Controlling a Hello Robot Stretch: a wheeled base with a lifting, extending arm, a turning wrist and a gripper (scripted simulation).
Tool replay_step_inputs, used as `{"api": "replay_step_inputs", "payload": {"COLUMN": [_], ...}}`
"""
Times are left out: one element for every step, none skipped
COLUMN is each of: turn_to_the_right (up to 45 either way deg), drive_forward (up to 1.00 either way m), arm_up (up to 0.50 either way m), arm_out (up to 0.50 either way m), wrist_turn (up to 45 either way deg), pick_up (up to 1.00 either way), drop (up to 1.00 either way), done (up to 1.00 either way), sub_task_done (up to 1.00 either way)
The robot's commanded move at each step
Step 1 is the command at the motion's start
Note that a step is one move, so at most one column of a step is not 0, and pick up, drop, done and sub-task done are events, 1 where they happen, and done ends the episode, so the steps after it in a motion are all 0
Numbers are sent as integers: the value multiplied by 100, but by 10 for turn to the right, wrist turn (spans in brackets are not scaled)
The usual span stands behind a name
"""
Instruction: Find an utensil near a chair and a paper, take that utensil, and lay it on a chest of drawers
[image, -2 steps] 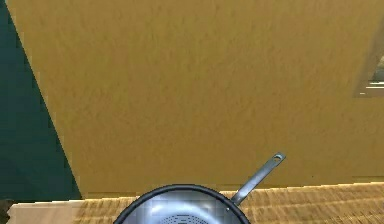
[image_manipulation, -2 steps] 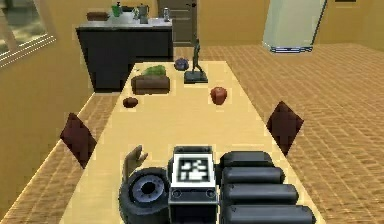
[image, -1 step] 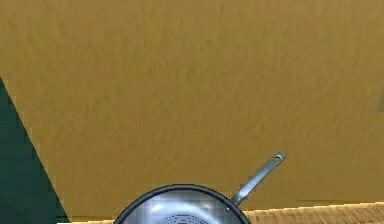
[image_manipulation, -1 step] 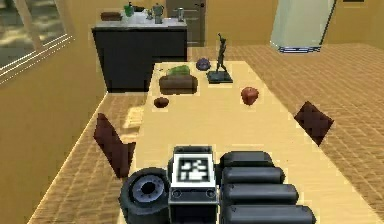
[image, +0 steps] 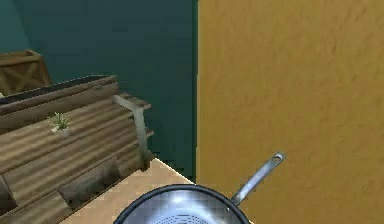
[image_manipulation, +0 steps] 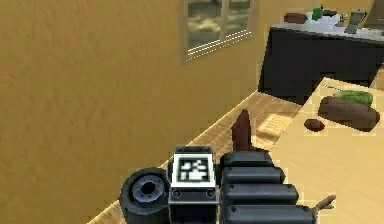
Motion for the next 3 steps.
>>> {"api": "replay_step_inputs", "payload": {"turn_to_the_right": [-450, -30, 0], "drive_forward": [0, 0, 30], "arm_up": [0, 0, 0], "arm_out": [0, 0, 0], "wrist_turn": [0, 0, 0], "pick_up": [0, 0, 0], "drop": [0, 0, 0], "done": [0, 0, 0], "sub_task_done": [0, 0, 0]}}
